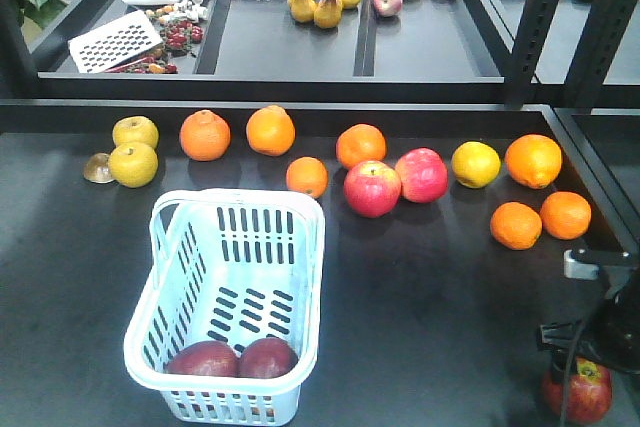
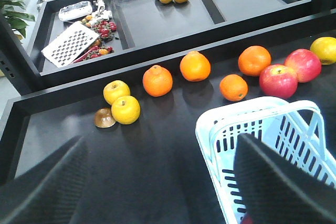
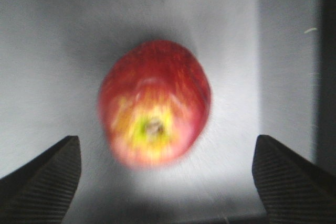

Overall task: Pick three apples into basket with both arms
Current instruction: 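Move the right gripper to the red apple nearest the robot, then close the right gripper on the red apple and lift it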

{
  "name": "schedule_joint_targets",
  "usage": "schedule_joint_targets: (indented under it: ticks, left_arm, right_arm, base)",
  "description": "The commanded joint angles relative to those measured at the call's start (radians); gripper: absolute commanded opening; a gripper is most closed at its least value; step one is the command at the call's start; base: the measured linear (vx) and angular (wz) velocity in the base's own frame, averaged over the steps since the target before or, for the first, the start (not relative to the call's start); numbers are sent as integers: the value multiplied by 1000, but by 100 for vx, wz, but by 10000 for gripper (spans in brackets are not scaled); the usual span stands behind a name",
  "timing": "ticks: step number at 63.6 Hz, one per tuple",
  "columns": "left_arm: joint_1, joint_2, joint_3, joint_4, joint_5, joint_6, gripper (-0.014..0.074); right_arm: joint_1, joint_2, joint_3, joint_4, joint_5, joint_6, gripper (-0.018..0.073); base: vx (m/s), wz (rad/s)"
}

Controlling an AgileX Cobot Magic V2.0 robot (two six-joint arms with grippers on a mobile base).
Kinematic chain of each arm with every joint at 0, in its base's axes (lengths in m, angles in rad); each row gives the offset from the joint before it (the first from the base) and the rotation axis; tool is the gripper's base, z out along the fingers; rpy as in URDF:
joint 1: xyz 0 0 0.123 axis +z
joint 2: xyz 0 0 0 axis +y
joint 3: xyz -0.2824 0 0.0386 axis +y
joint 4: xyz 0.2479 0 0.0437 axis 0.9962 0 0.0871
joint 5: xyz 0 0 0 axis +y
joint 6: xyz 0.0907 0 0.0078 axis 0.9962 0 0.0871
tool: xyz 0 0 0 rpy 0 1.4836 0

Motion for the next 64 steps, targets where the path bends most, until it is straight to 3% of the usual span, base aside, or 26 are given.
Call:
schedule_joint_targets:
  ticks: [1,33,52,64]
  left_arm:
    - [-1,-1,-24,17,-60,-9,543]
    - [-1,-1,-24,17,-60,-9,543]
    - [-1,-1,-24,17,-60,-9,543]
    - [-1,-1,-24,17,-60,-9,543]
  right_arm:
    - [-6,5,-21,7,-47,-4,612]
    - [-6,127,-21,20,-87,-3,566]
    - [-6,123,-21,78,-85,-8,211]
    - [31,46,-21,105,-82,-24,81]
  base:
    - [0,0]
    - [0,0]
    - [0,0]
    - [0,0]
